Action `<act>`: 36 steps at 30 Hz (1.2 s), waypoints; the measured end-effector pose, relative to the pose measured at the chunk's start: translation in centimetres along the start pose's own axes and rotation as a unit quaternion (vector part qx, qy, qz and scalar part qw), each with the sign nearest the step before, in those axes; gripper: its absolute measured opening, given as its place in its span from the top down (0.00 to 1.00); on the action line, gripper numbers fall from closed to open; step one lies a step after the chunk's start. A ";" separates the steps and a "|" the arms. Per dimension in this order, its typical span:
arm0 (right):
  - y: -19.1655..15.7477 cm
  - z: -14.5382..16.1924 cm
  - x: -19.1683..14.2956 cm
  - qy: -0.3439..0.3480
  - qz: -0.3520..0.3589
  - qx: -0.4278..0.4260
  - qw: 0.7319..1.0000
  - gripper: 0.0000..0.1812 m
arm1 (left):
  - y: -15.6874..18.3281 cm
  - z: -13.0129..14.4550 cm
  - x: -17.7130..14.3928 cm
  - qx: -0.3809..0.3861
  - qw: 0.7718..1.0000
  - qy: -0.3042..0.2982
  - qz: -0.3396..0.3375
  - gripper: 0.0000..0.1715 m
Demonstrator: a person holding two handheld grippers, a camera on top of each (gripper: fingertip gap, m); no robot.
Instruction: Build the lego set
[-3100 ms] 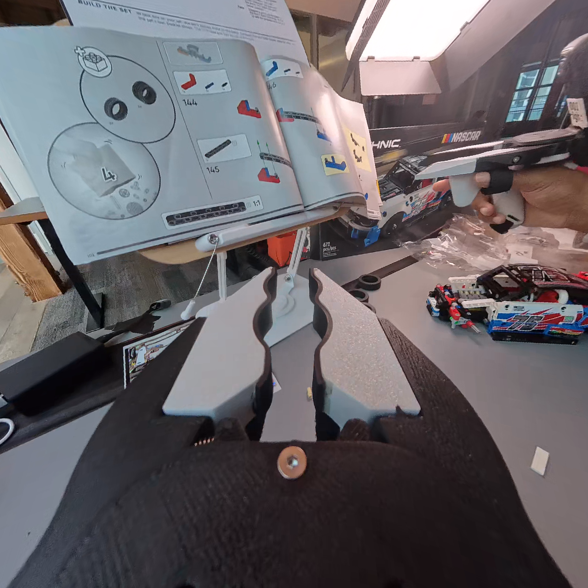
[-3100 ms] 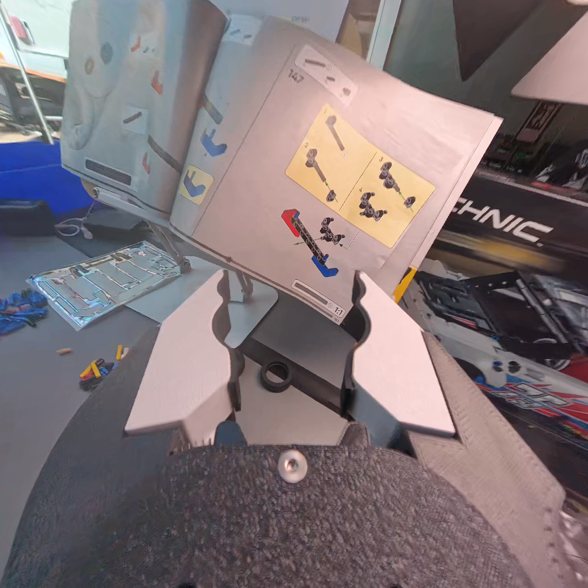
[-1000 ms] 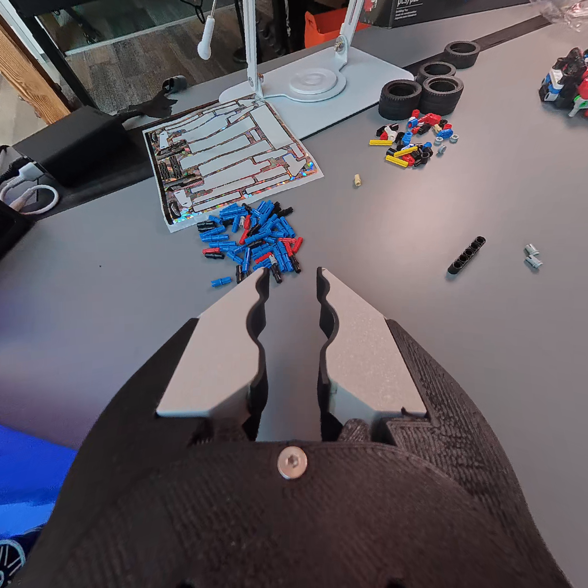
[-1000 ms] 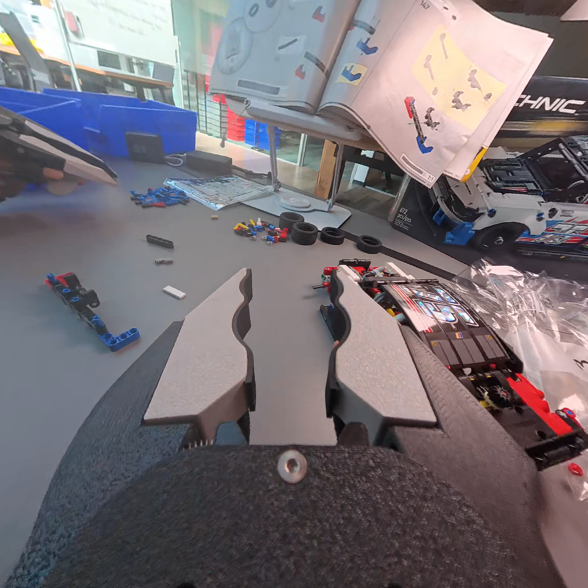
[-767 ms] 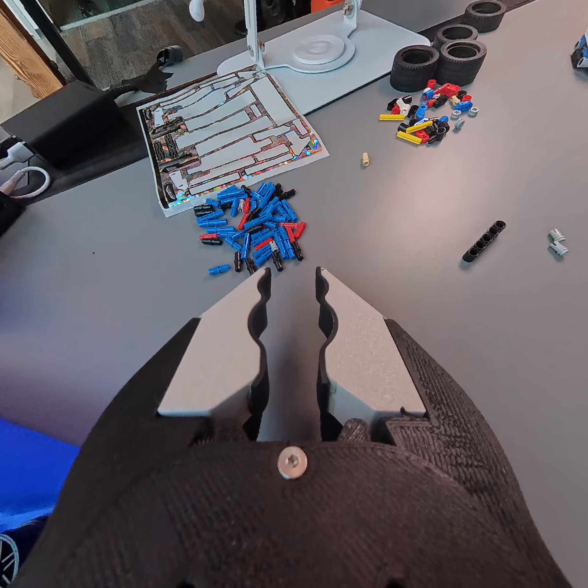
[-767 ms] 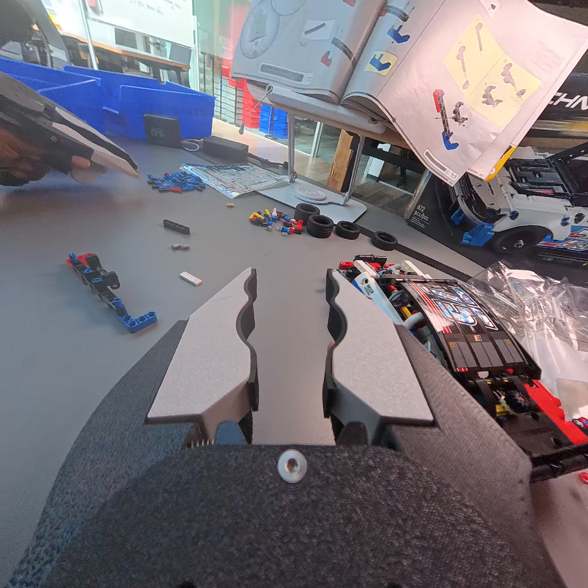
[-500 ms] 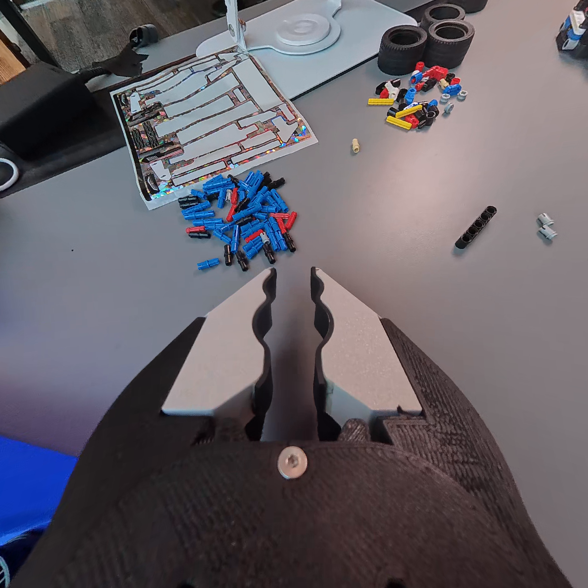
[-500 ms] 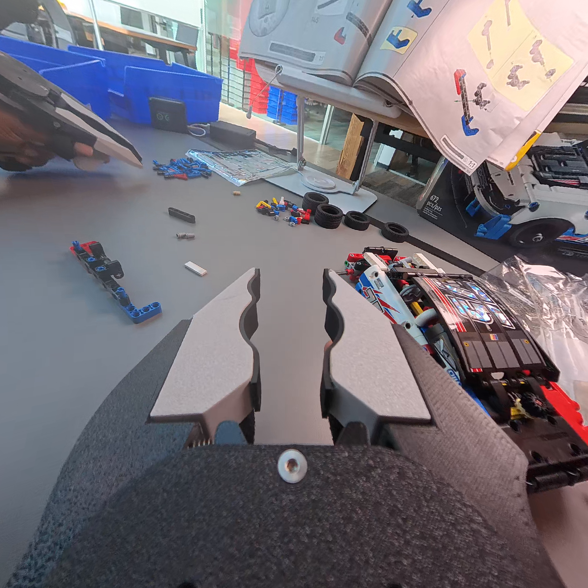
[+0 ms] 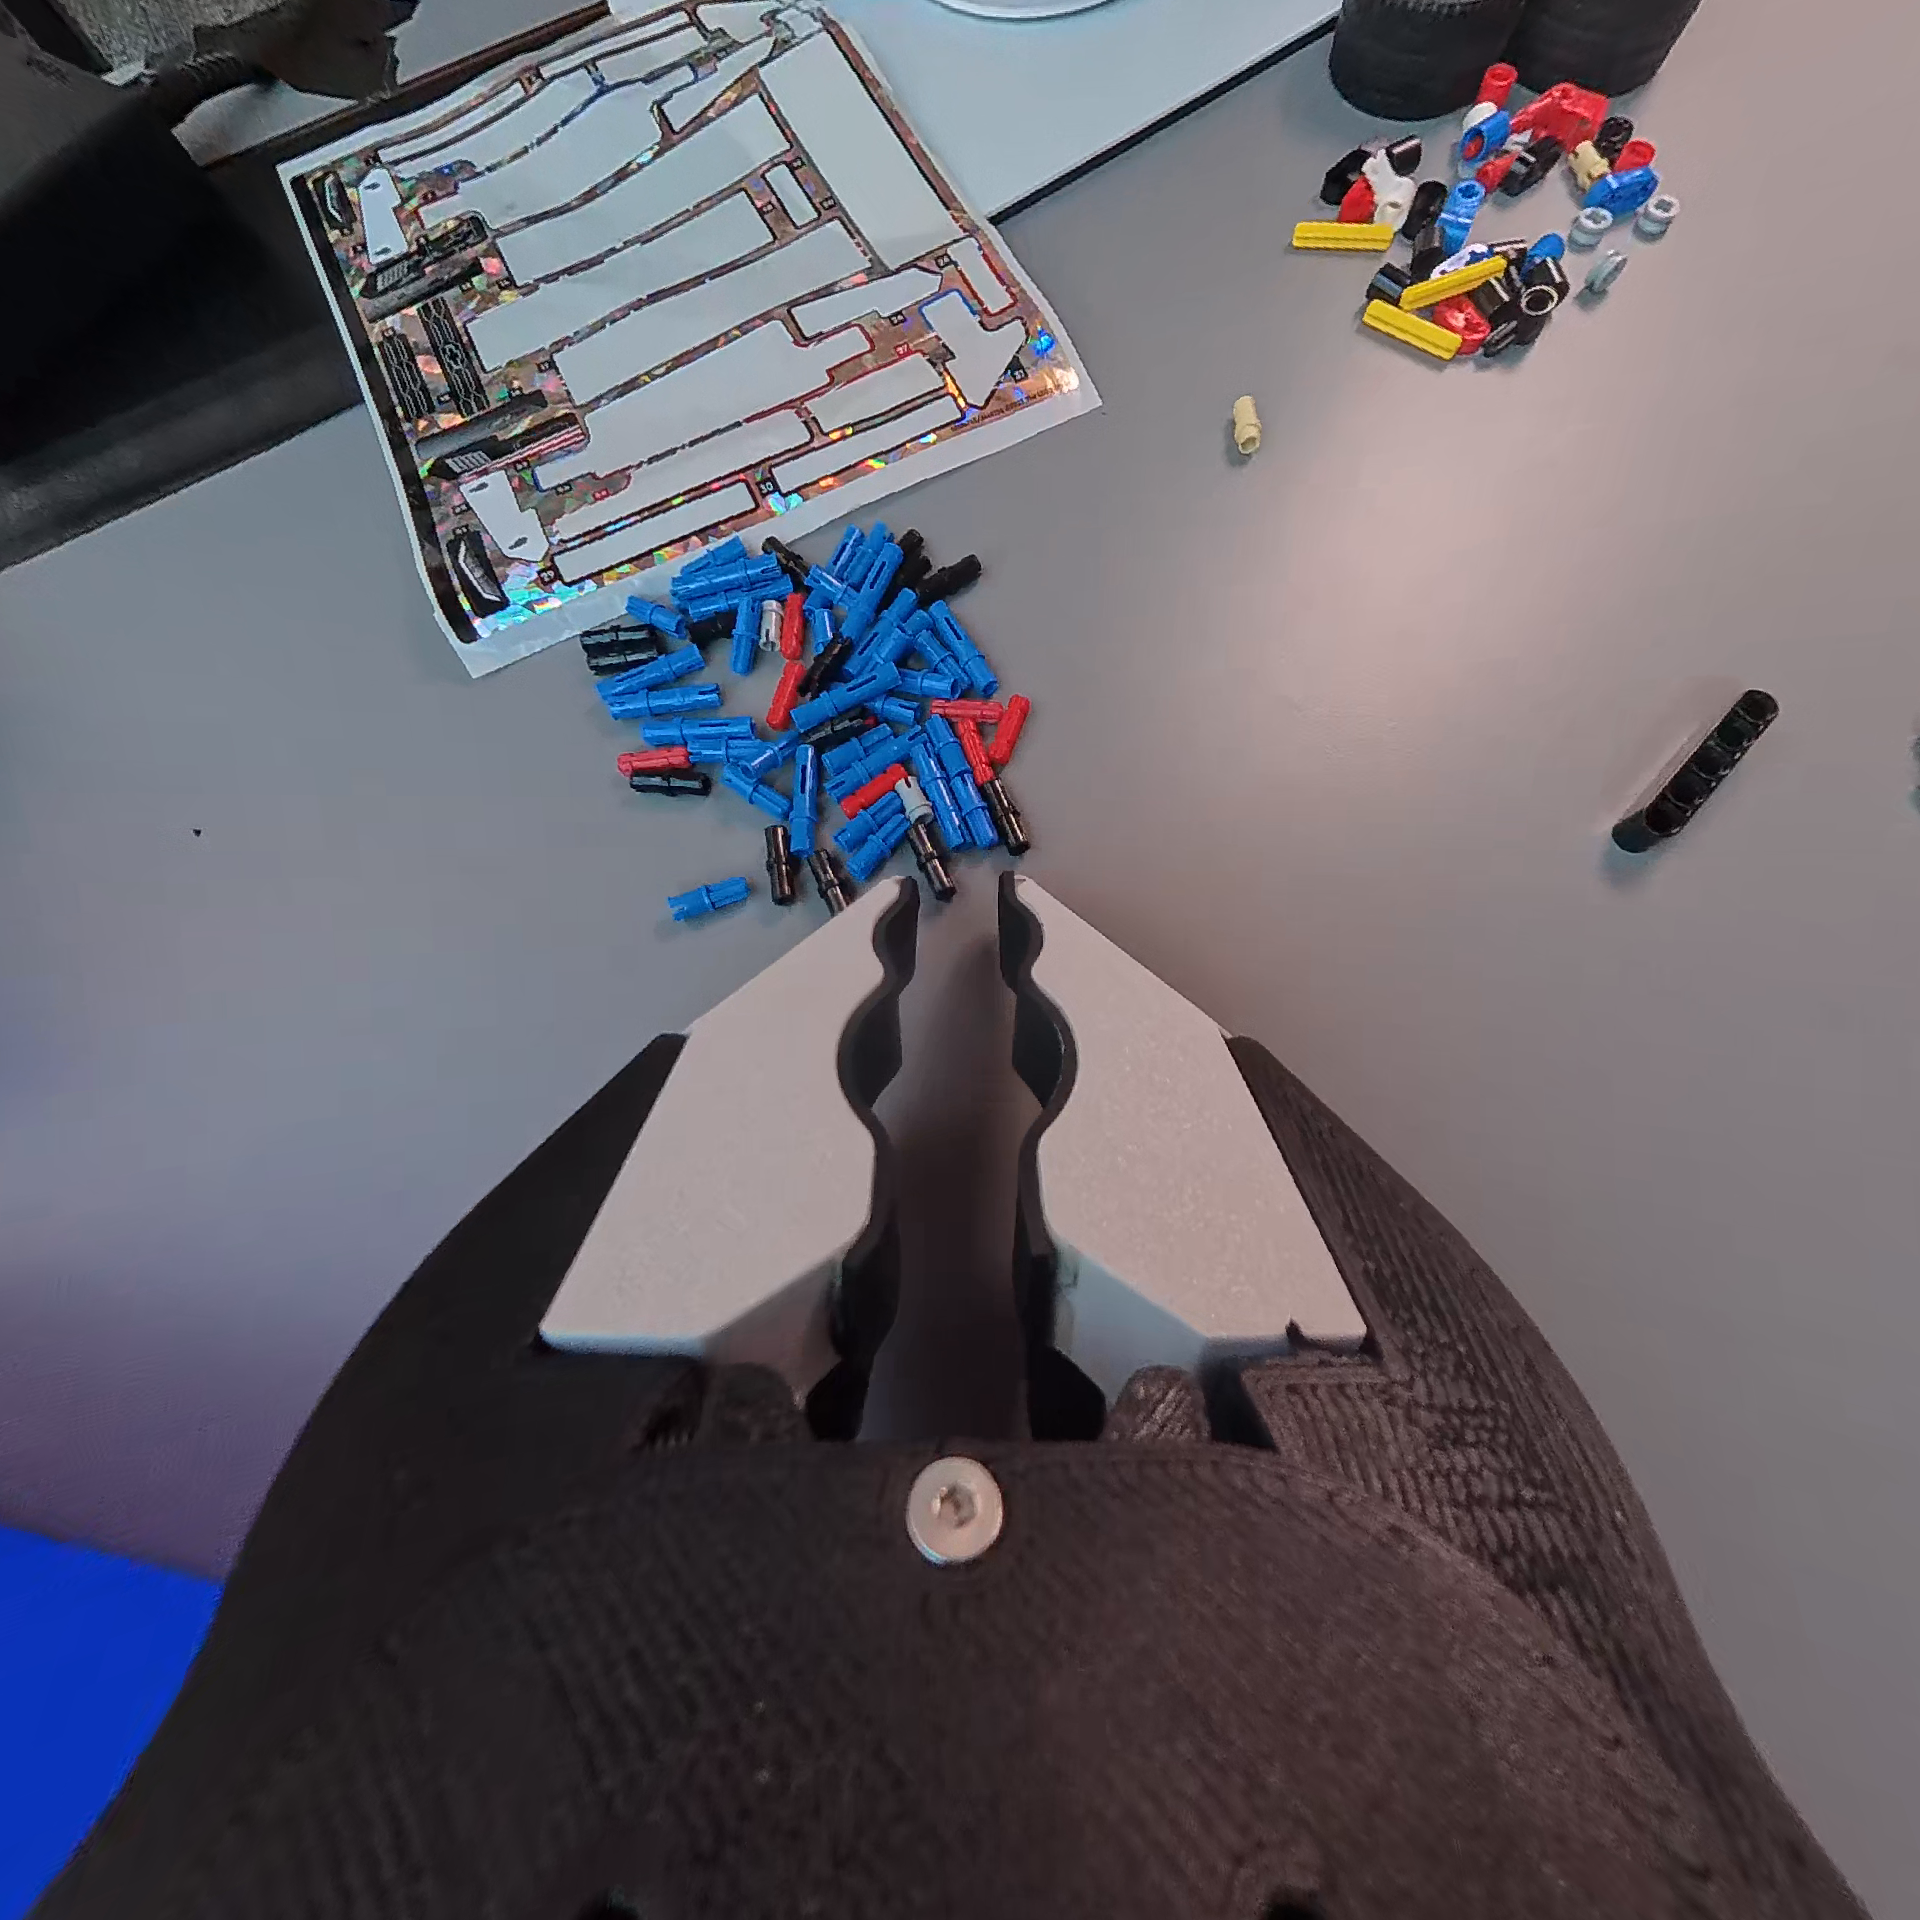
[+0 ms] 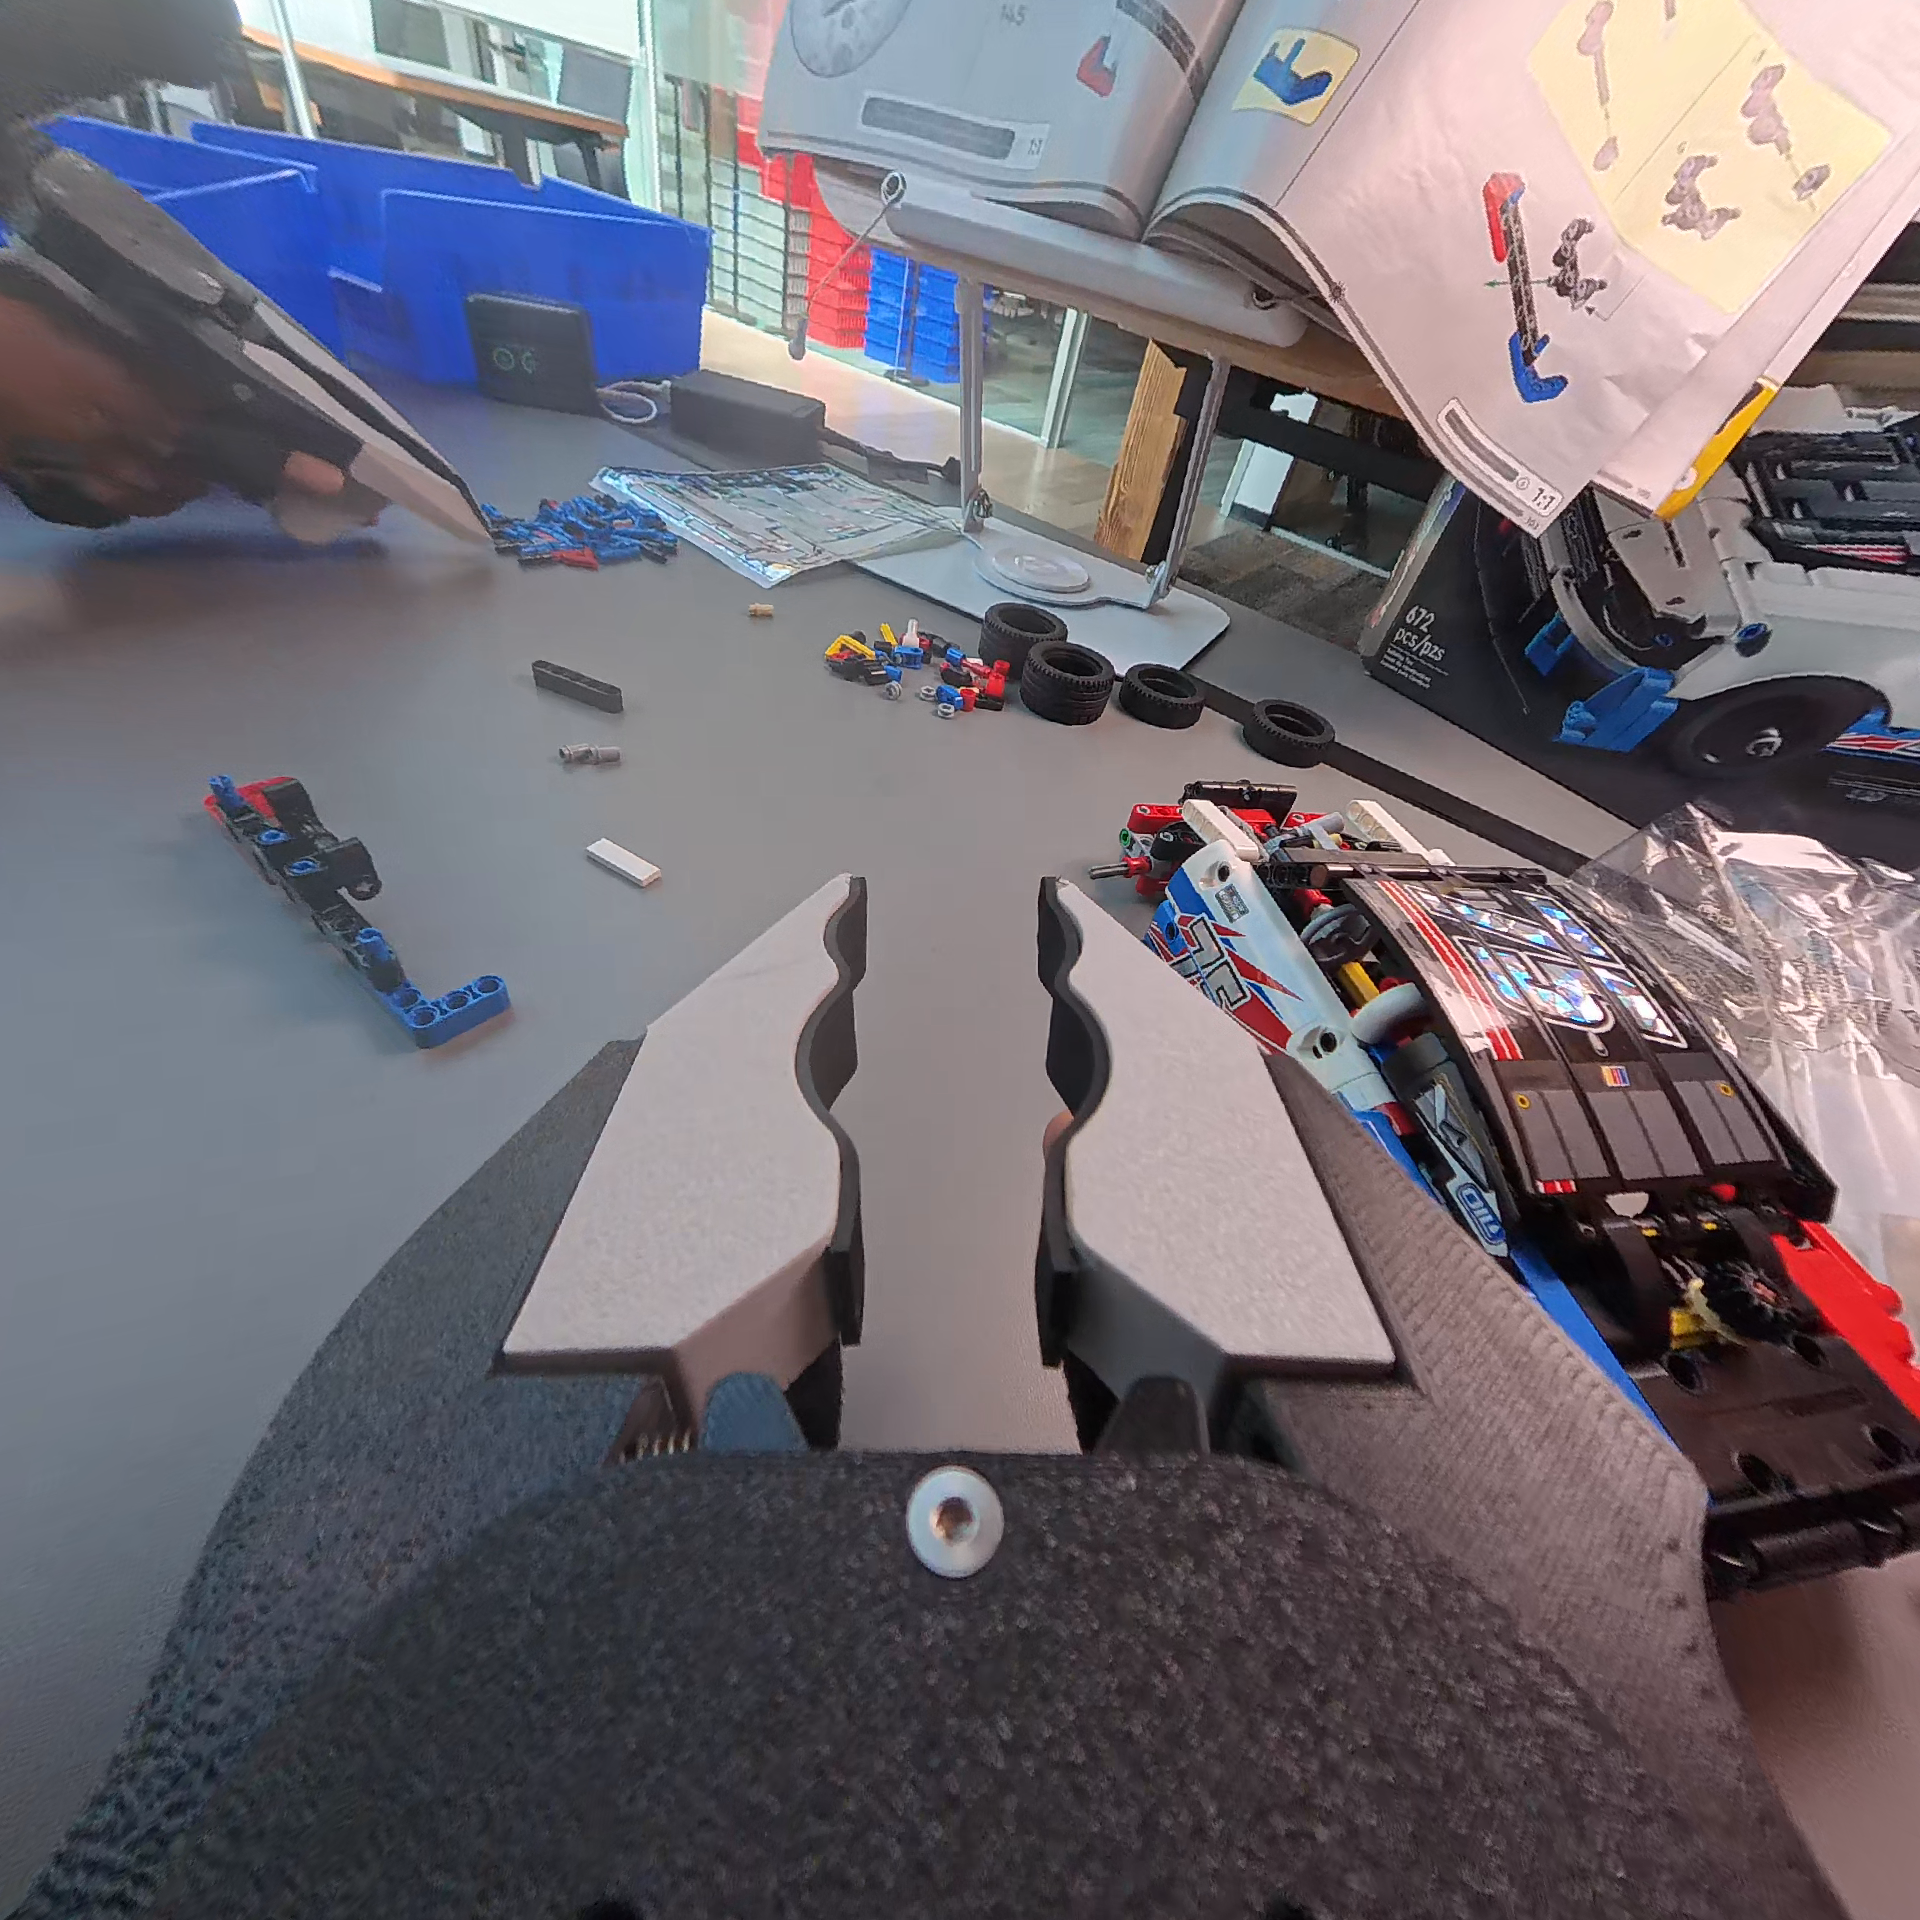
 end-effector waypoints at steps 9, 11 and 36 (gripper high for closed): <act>0.1 0.2 0.2 -0.007 0.001 0.002 1.000 0.83 | -0.7 -0.1 0.7 0.008 1.000 -0.023 -0.019 0.98; 0.1 0.3 0.3 -0.008 0.001 0.000 1.000 0.83 | -0.7 -0.1 0.7 0.021 0.999 -0.025 -0.019 0.98; -12.8 -5.1 2.7 0.004 -0.402 0.085 0.912 0.94 | 19.9 -2.1 -4.5 0.169 0.827 0.181 0.504 0.98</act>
Point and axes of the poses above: each gripper's, where its closed fingertips meet, x out along the fingers, z out of its underside, y = z × x across the jaws, the point moved 7 cm from there along -x, back along the fingers, and after that the axes turned 12 degrees about z, right-handed, at the moved point
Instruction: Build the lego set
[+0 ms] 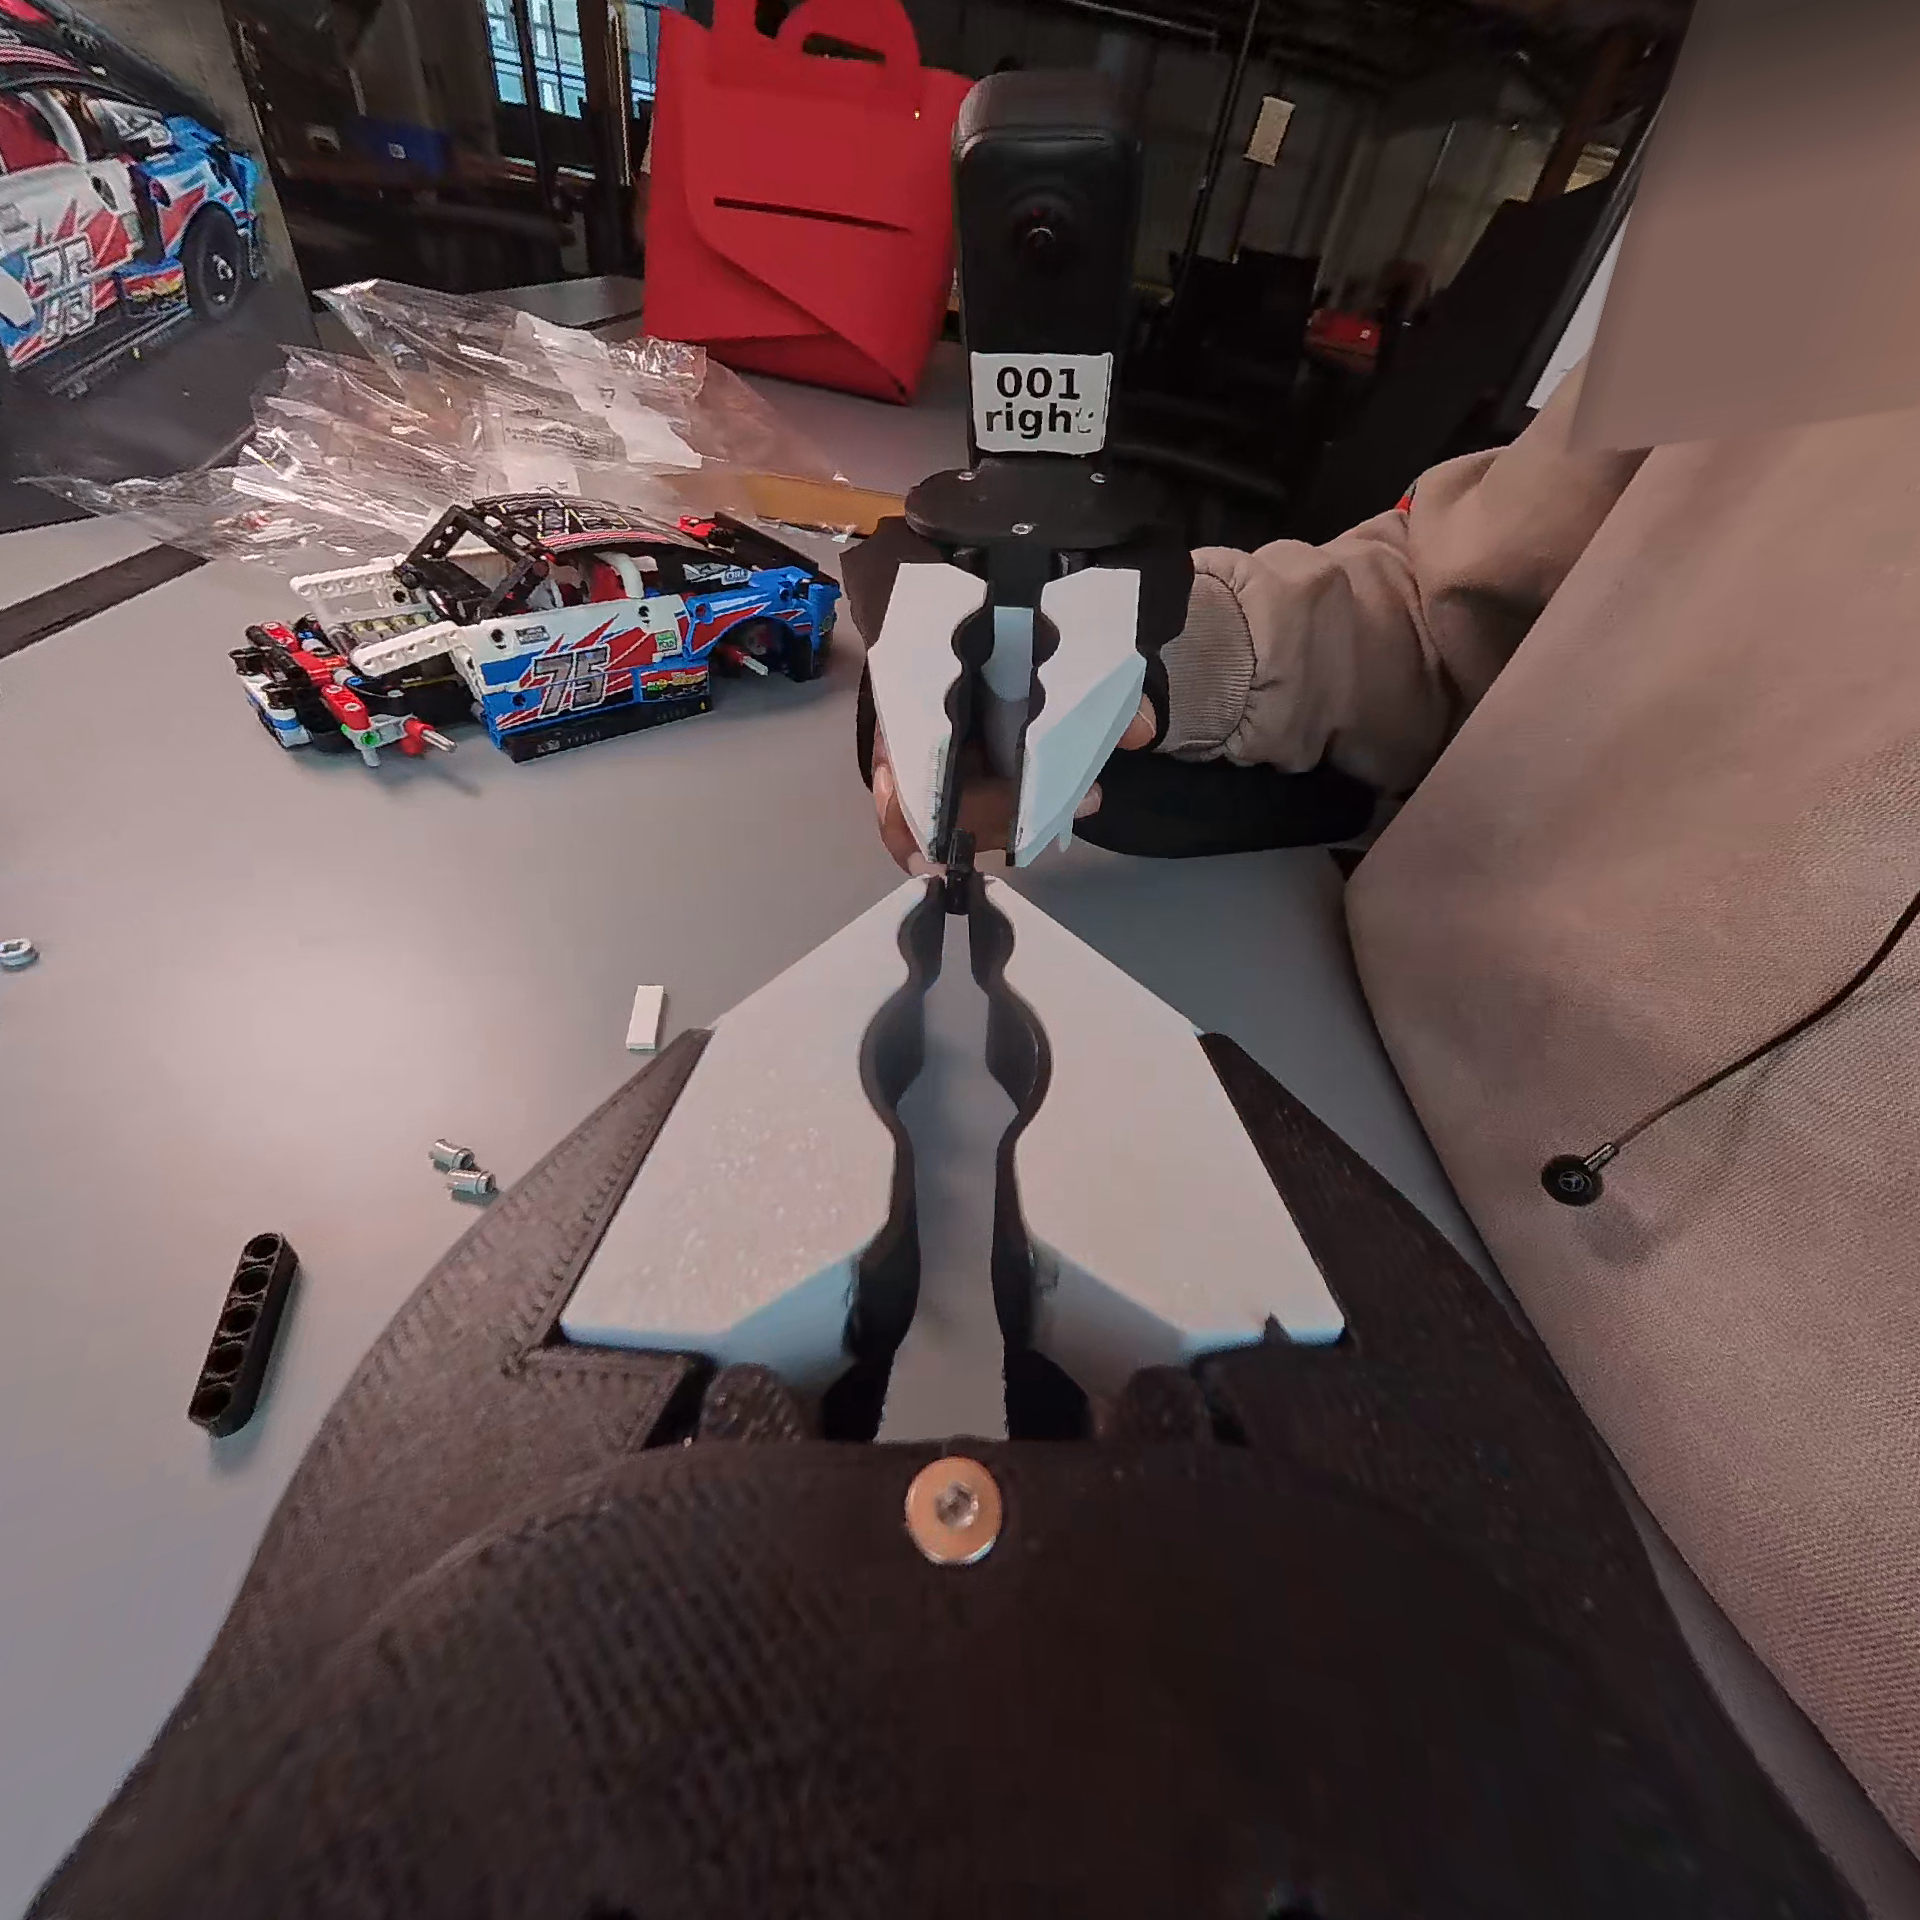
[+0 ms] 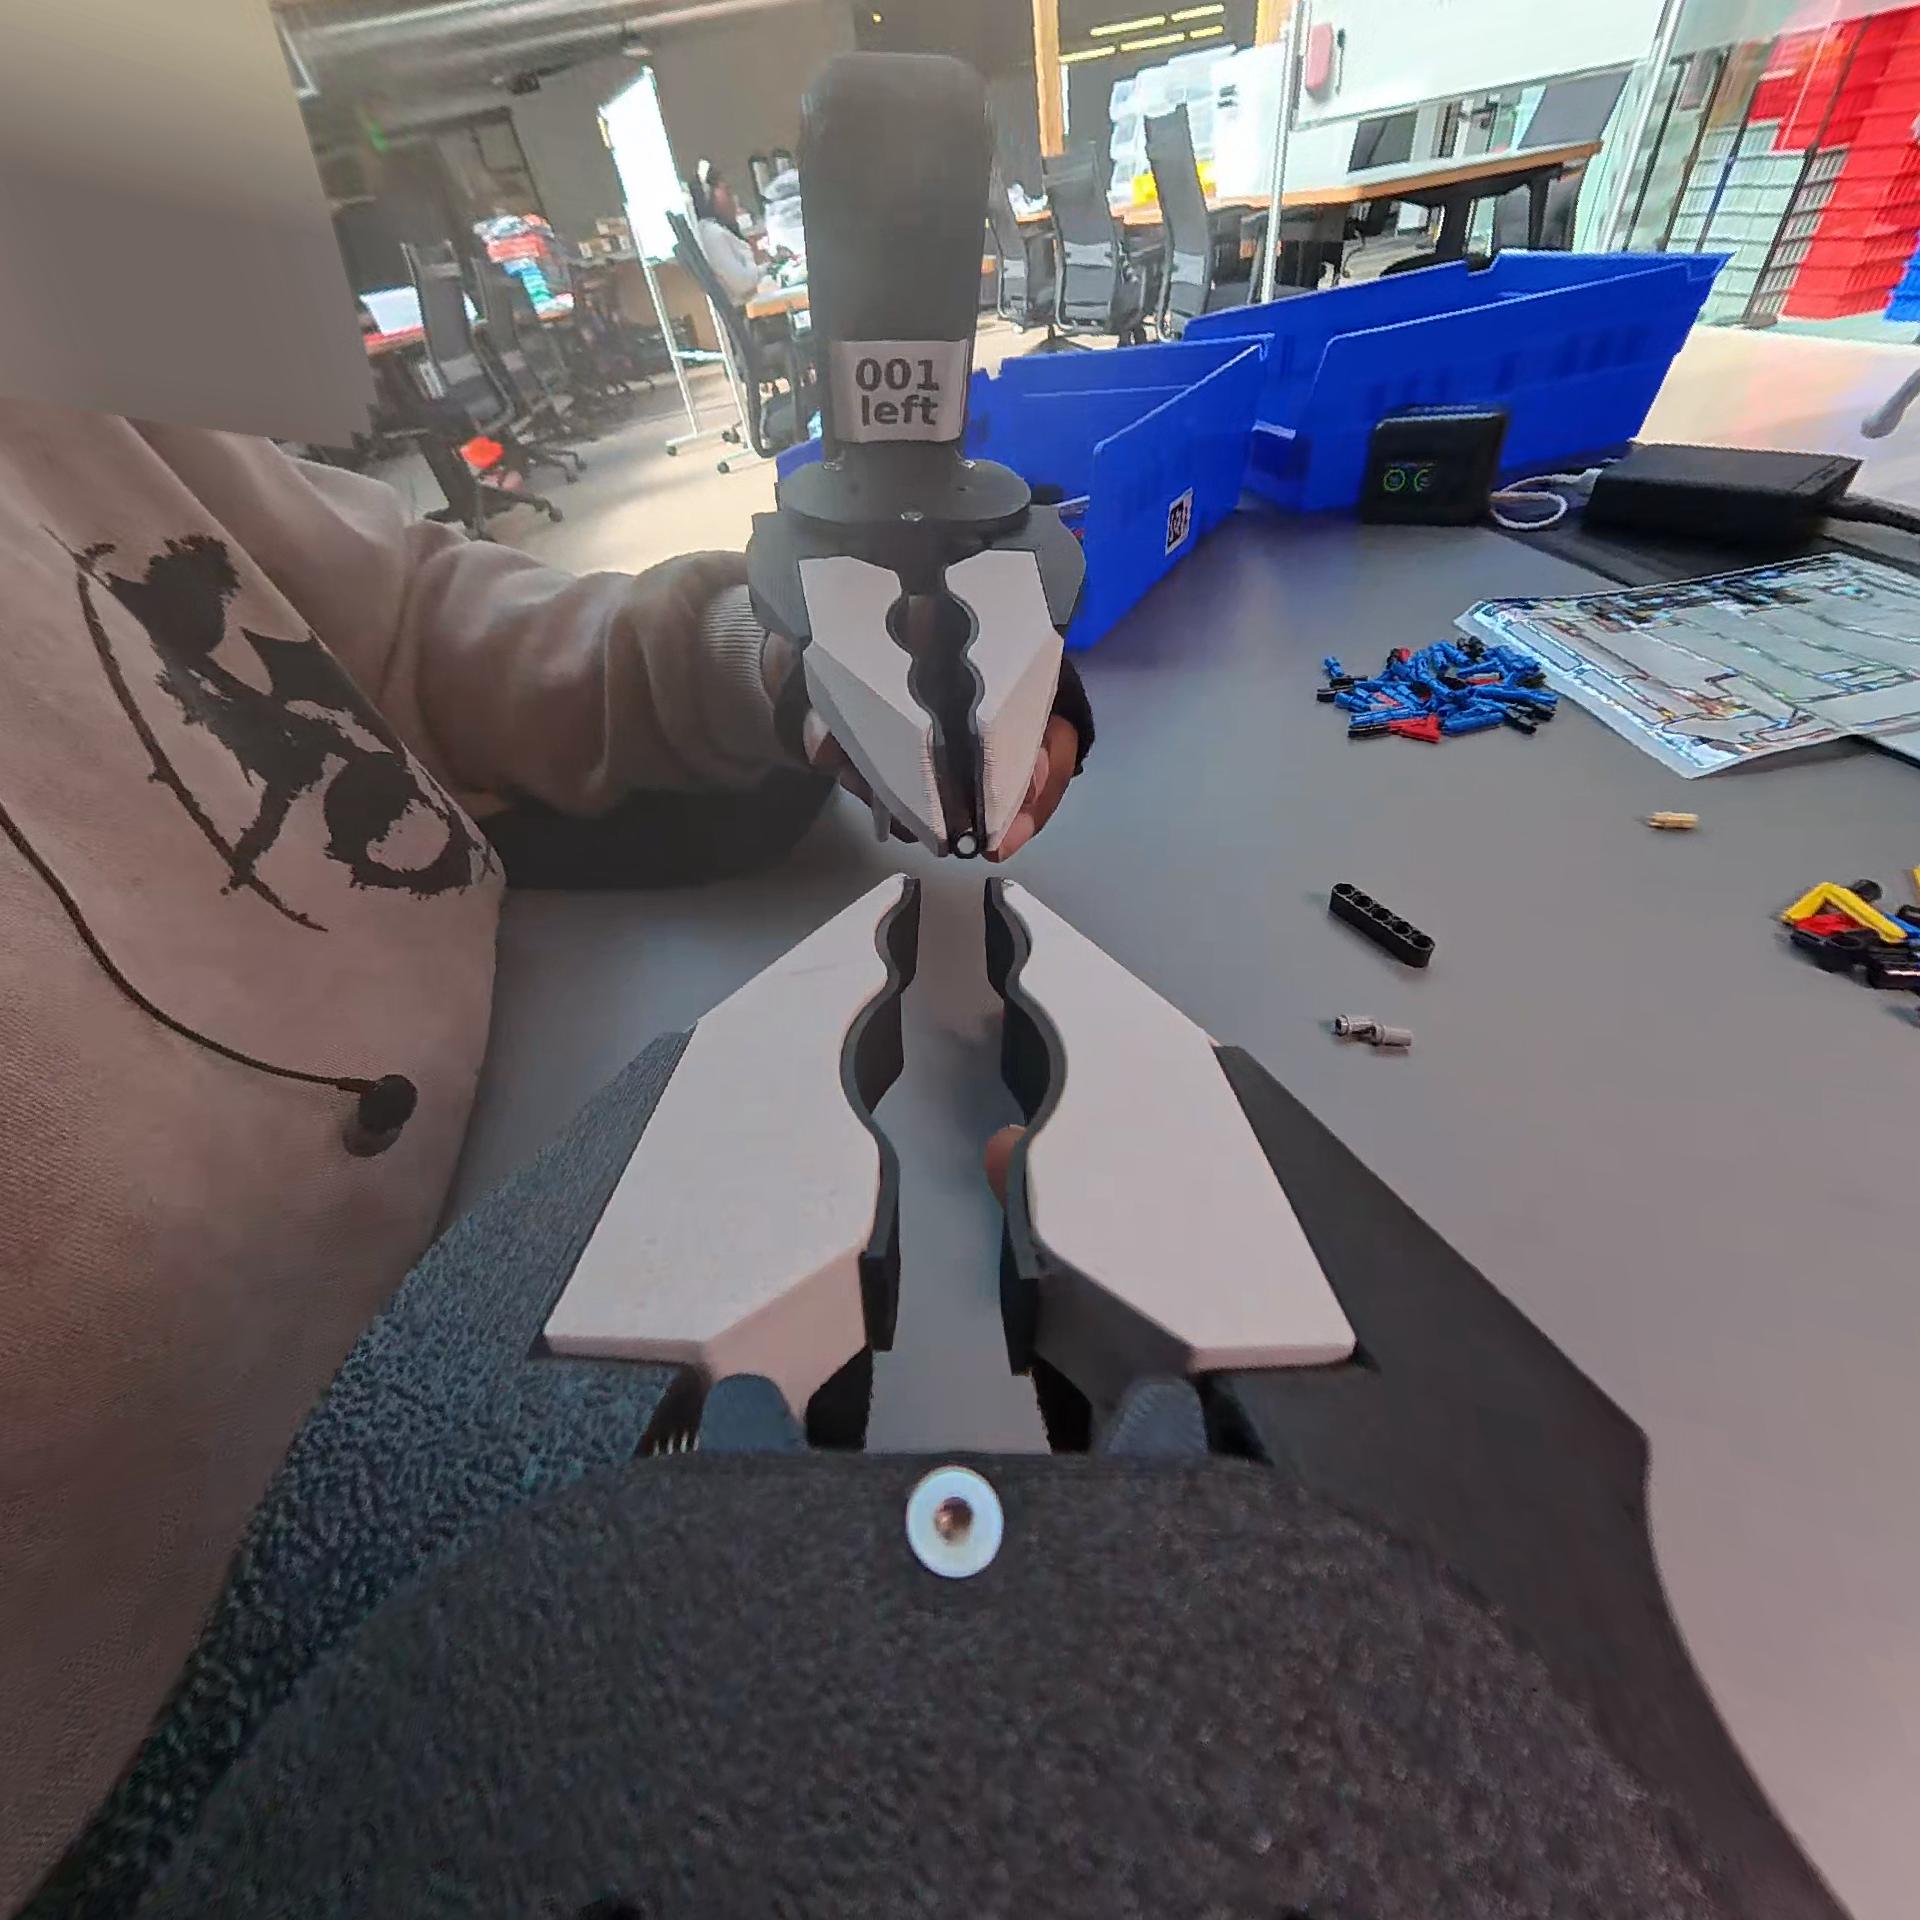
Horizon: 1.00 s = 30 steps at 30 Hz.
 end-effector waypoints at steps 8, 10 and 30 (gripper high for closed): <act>-0.4 -0.2 0.1 0.024 -0.020 0.021 0.999 0.97 | 0.5 0.0 0.6 -0.002 1.000 -0.001 0.017 0.98; -0.5 -0.3 0.1 0.026 -0.019 0.018 0.999 0.98 | 0.6 -0.1 0.7 -0.003 1.000 0.001 0.021 0.98; 5.3 1.3 -1.7 -0.117 0.010 0.005 0.993 0.99 | -2.1 4.2 0.8 -0.026 0.981 -0.181 -0.064 0.81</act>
Point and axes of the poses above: each gripper's, where its closed fingertips meet, x out along the fingers, z out of its underside, y = z × x across the jaws, the point moved 7 cm from there along -x, back along the fingers, and after that the axes turned 12 degrees about z, right-handed, at the moved point
